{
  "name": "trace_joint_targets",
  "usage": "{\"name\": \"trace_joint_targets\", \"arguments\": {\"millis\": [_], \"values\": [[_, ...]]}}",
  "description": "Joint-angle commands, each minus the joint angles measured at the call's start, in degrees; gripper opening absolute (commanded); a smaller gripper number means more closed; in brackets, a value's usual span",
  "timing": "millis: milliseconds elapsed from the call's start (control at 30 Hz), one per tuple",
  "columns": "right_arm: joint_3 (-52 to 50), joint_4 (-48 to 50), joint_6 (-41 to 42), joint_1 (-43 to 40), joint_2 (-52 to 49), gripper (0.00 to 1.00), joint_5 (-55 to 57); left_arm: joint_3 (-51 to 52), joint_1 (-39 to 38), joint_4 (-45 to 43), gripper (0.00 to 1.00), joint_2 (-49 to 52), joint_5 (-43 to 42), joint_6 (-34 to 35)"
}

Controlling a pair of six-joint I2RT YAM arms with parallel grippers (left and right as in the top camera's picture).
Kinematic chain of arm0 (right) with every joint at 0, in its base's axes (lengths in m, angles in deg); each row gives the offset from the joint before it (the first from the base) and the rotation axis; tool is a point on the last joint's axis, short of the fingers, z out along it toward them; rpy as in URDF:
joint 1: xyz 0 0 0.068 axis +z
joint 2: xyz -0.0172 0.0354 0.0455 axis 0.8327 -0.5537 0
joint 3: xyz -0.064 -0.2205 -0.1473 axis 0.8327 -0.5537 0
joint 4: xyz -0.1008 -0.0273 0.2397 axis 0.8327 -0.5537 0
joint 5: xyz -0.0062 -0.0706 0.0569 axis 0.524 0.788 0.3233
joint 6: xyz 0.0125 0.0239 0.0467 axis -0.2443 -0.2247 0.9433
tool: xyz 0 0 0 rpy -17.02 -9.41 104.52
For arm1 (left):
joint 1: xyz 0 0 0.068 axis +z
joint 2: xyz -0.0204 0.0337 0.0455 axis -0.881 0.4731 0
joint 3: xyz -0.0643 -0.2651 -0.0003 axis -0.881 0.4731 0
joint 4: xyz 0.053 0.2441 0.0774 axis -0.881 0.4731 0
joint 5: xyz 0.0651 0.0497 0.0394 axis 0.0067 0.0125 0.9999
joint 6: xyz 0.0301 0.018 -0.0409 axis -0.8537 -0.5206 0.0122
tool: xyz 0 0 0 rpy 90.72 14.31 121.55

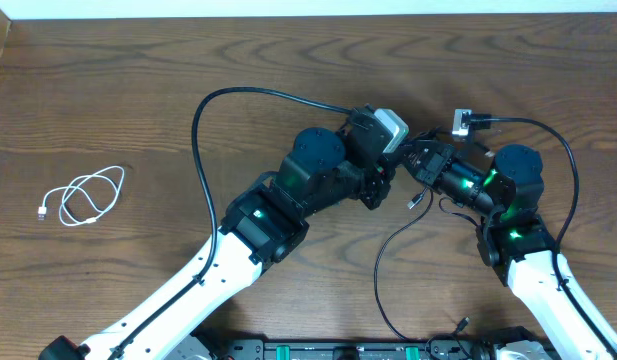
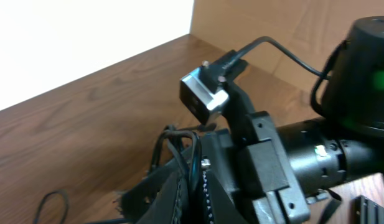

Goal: Untangle cables

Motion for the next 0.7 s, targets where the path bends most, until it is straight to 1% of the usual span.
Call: {"name": "trace_joint_targets", "arguments": {"millis": [0,33,67,167,233,433,567,667], "values": [[0.48,-0.09,-1.14,0.04,-0.33,0.01,0.52,-0.52,-0.02,0.31,0.07,0.13,9.64,0.5],[0.48,-0.07,-1.11,-0.02,-0.33,0.01,0.33,-0.52,0.09,0.66,0.07,0.13,10.97,0.5],[0.48,0.28,-1.07,-0.31,-0.31,0.01,-0.63,-0.52,0.68,2.1,0.07,0.13,15.02,0.5],[0.48,2.67,-0.83,-1.84,-0.26,0.01,-5.25,-0.52,3.15,7.19,0.07,0.13,21.81,0.55],[0.48,4.83,0.02,-3.37,-0.26,0.01,-8.81,-0.52,5.18,10.16,0.07,0.13,23.63,0.57],[0.48,12.37,5.07,-10.05,-0.26,0.01,-21.79,-0.52,13.4,15.76,0.07,0.13,23.65,2.97],[0.48,18.27,8.39,-14.69,-0.26,0.01,-30.53,-0.5,19.78,19.54,0.07,0.13,23.65,3.1],[0.48,23.1,8.87,-17.33,-0.26,0.01,-35.52,-0.5,23.5,21.51,0.07,0.13,23.67,3.1]]}}
